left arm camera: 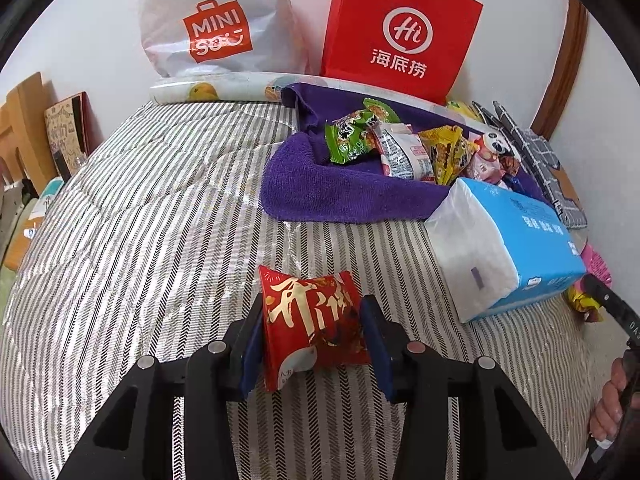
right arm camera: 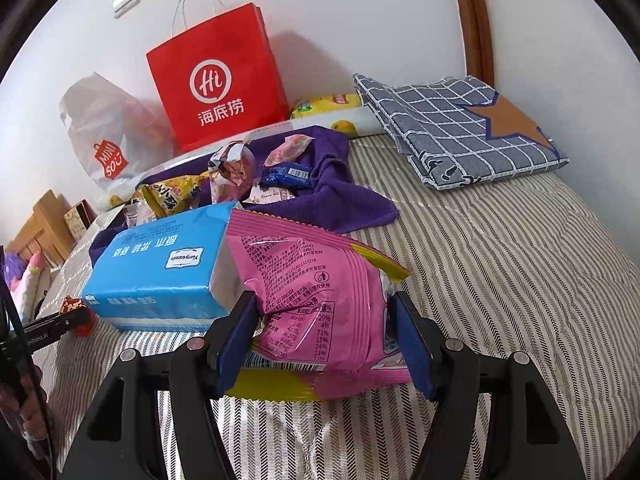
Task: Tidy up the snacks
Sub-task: 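Carry the red packet and pink bag with both tools over the towel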
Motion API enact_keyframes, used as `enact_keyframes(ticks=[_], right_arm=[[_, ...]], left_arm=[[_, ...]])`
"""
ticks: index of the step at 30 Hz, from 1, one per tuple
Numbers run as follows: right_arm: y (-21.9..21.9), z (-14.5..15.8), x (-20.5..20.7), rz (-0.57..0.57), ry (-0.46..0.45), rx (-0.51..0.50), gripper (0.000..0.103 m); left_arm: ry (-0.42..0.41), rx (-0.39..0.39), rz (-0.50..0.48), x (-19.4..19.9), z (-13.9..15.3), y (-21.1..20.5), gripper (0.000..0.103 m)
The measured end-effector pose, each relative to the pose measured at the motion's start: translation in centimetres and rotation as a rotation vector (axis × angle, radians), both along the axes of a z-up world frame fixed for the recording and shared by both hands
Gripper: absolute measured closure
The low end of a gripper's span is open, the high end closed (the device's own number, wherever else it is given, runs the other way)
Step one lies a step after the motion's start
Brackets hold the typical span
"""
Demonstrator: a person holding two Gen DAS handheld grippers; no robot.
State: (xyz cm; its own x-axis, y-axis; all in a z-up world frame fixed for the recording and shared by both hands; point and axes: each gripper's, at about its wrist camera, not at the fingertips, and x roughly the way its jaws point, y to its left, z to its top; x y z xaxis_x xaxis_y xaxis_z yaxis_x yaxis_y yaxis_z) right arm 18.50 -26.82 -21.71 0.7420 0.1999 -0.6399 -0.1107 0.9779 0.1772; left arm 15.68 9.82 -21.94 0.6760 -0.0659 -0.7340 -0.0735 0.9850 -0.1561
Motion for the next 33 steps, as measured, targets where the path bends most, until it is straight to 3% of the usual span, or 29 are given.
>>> enact_keyframes(ticks=[10,21,33], right_arm=[[-0.3,1.6,-1.3,0.001,-0.037,-0.021,0.037],[1.5,7.4,-3.1,0.027,-0.133,-0.058,0.037],[1.8,11.2,-6.6,0.026,-0.208,-0.079,0.037]], left_arm=[[0.023,-0.08,0.012,-0.8,0.5,1.3,0.061],[-0.064,-0.065,-0.049,-2.4,5.4,-0.8,0.061],[-0.117,-0.128,-0.099,-4.9,9.7,-2.7,0.061]])
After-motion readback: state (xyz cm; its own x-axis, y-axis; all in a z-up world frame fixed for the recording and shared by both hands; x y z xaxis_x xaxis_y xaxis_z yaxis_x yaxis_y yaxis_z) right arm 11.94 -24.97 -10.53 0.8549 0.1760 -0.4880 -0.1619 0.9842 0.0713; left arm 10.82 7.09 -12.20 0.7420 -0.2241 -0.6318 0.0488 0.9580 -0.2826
